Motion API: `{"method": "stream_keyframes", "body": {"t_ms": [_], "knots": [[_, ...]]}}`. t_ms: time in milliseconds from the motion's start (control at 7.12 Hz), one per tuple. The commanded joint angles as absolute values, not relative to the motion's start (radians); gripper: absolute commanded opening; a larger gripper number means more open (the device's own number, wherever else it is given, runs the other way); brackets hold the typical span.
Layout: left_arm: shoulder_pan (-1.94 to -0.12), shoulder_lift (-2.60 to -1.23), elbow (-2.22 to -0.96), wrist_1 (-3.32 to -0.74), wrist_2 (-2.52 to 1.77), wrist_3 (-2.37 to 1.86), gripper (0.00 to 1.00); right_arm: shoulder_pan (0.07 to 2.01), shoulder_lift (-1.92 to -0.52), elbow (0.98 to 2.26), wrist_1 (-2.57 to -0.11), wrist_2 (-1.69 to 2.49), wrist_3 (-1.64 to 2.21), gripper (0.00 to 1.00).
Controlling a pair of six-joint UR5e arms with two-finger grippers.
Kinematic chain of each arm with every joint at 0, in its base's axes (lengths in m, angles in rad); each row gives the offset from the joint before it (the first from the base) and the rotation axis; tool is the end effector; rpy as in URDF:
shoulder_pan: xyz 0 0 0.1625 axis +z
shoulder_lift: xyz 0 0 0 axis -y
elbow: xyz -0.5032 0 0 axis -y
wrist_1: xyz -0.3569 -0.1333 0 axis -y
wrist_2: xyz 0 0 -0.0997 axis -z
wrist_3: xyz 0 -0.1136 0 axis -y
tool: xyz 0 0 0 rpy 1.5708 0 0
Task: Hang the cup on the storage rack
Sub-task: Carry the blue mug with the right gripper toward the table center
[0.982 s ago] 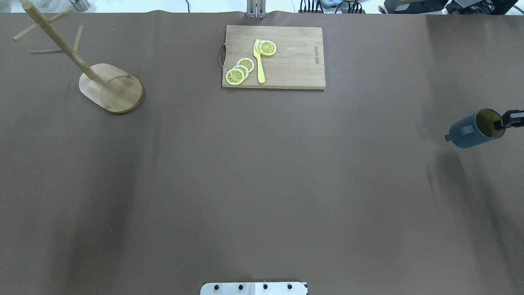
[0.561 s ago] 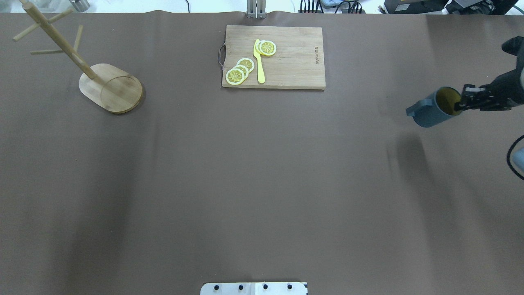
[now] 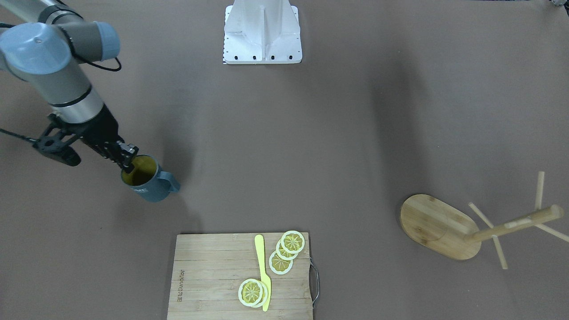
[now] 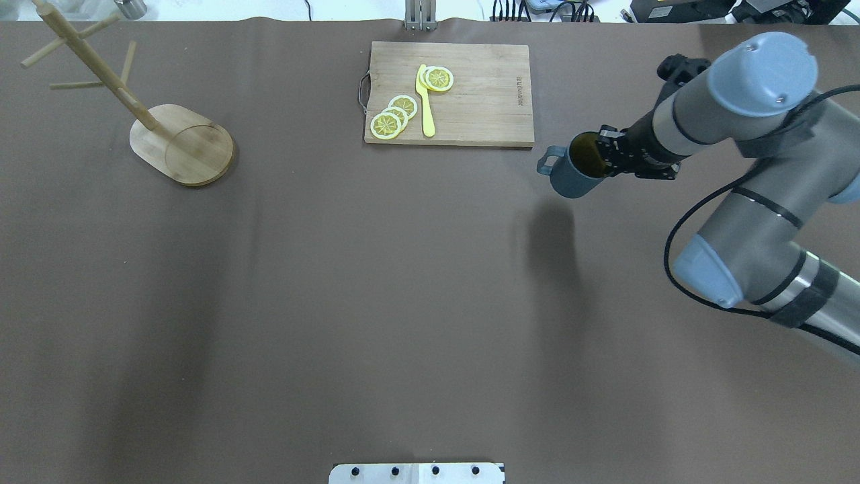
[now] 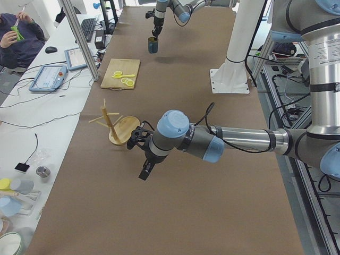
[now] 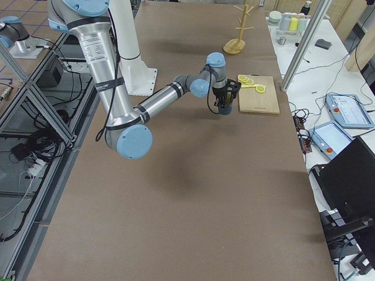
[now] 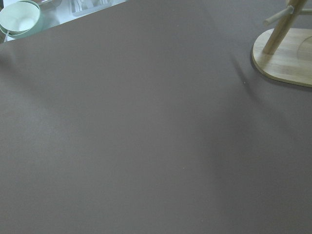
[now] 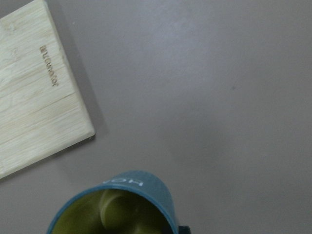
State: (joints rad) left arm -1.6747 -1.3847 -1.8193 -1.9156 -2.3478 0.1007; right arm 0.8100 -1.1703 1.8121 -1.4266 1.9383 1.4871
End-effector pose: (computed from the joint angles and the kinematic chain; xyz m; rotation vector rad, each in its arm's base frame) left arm -0.0935 -0.3791 0.6696 0.4626 0.7225 0.1552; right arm -0.3657 -0.5183 0.4166 0.0219 -0.8615 0.5372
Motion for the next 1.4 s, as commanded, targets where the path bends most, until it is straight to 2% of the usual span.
{"method": "stream_keyframes", "body": {"t_ms": [0,421,702,1263], "knots": [[-1.674,-1.385,-1.818,-1.914,-2.349,0.094,0.99,0.666,-1.018,1.819,-1.599,1.808,1.737,0.00],[-1.674,-1.385,-1.813,-1.914,-2.349,0.094,0.99,0.507,-0.850,1.780,-1.768,1.715,2.061,0.00],[-1.674,-1.385,-1.812,-1.916,-2.349,0.094,0.99,0.462,-0.728,1.613,-1.772,1.701,2.193,0.00],[-1.674,-1.385,-1.798,-1.916,-2.349,0.097,0.99,0.407,-0.684,1.589,-1.766,1.701,2.235,0.00]]}}
